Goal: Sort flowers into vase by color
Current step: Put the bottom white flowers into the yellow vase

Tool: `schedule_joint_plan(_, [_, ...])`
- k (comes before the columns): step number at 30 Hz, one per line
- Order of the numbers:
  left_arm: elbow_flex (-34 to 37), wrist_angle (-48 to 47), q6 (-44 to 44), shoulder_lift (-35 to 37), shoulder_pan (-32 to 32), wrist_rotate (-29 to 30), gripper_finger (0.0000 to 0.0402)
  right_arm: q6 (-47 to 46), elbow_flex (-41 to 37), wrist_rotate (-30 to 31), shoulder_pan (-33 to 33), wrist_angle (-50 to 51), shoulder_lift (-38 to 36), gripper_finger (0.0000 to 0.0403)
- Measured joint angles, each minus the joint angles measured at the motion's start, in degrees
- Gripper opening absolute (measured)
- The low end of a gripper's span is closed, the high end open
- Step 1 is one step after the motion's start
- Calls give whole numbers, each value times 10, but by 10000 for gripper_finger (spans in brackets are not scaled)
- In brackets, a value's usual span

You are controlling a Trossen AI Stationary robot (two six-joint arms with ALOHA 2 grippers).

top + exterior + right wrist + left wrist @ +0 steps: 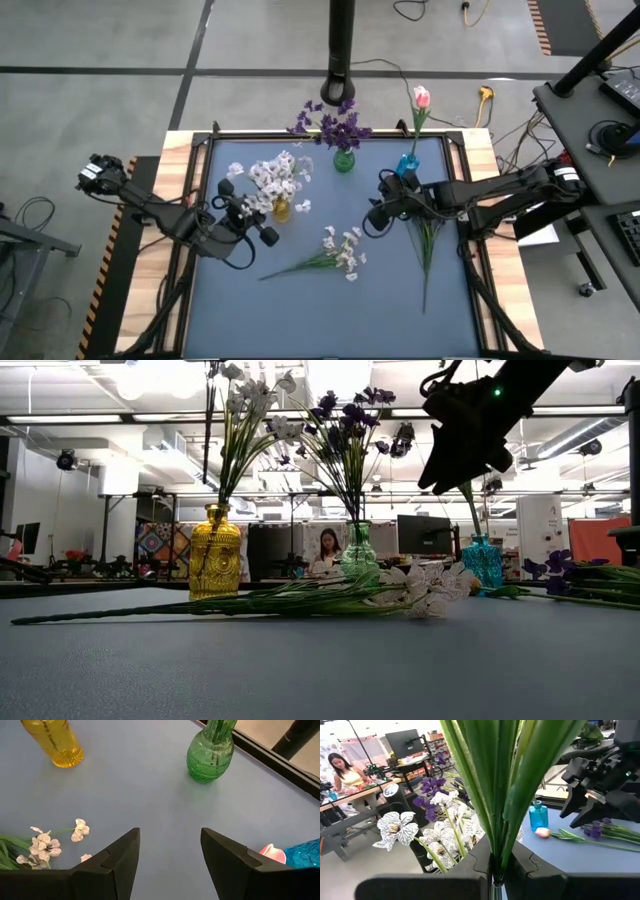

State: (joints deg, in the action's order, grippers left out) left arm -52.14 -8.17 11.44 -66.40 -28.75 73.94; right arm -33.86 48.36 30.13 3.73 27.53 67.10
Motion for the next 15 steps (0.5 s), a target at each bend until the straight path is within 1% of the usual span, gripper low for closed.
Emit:
schedule_joint_plan(3, [0,0,0,0,0,0,8,-7,0,-7,0,1,7,203])
schedule_joint_plan(6, [0,0,-2,0,0,0,8,-15,0,-46,0,14,10,203])
schedule_joint_plan(7, [0,0,-2,0,0,0,8,-18,0,-49,0,20,10,203])
schedule_joint_plan(10, [0,0,-2,0,0,0,8,-22,1,-34,-14,24,10,203])
schedule_joint_plan(15, [5,0,1,-1,0,-3,8,-15,8,-35,-21,18,11,203])
